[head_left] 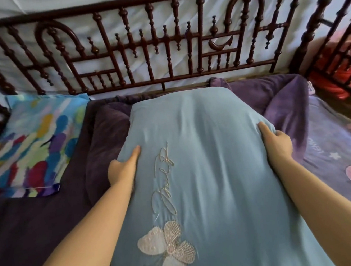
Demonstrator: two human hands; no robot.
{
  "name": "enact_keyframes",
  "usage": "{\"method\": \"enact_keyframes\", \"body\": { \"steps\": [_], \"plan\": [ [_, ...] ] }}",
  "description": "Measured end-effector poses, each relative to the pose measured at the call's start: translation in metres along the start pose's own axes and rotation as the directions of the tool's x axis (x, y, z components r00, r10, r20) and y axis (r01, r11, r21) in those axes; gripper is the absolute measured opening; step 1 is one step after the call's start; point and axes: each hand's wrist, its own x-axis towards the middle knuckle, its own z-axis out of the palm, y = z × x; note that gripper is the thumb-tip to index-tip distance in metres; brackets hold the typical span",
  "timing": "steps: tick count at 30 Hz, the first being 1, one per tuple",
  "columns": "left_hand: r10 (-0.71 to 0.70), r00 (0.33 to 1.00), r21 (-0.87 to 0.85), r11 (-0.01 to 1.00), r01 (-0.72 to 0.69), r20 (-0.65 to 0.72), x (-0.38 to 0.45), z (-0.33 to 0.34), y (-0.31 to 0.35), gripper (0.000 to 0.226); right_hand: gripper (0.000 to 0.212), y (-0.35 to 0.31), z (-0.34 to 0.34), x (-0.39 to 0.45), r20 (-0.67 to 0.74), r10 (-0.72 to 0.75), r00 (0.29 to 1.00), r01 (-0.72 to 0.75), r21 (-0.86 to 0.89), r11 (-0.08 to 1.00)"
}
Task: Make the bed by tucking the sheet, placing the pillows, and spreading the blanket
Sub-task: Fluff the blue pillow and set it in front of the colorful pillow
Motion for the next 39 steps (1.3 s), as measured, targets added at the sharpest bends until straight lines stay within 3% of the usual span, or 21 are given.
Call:
{"method": "enact_keyframes", "body": {
  "steps": [3, 7, 14, 20, 31, 39],
  "plan": [
    [0.054, 0.998, -0.041, 0.998, -0.056, -0.044, -0.001, -0.035, 0.009, 0.078, 0.042, -0.018, 0.01, -0.027, -0.034, -0.027, 0.999, 0.029, 0.072, 0.997],
    [0.115, 0.986, -0.066, 0.99, -0.124, -0.118, 0.004, -0.099, 0.006, 0.074, 0.047, -0.036, 0.037, -0.079, -0.046, -0.071, 0.996, 0.076, 0.122, 0.99],
    [0.185, 0.963, -0.087, 0.975, -0.205, -0.197, 0.042, -0.256, -0.022, 0.07, 0.038, -0.07, 0.115, -0.211, 0.014, -0.161, 0.987, 0.156, 0.173, 0.972],
    [0.237, 0.935, -0.014, 0.968, -0.249, -0.263, 0.082, -0.394, -0.042, 0.066, 0.04, -0.084, 0.199, -0.322, 0.102, -0.134, 0.986, 0.109, 0.22, 0.969],
    [0.191, 0.915, 0.159, 0.977, -0.143, -0.354, 0.174, -0.51, -0.095, 0.064, 0.044, -0.092, 0.336, -0.4, 0.417, -0.124, 0.9, 0.088, 0.105, 0.991],
    [0.168, 0.911, 0.299, 0.953, -0.052, -0.376, 0.265, -0.556, -0.108, 0.062, 0.043, -0.099, 0.444, -0.43, 0.393, -0.084, 0.916, 0.075, 0.037, 0.996]
  ]
}}
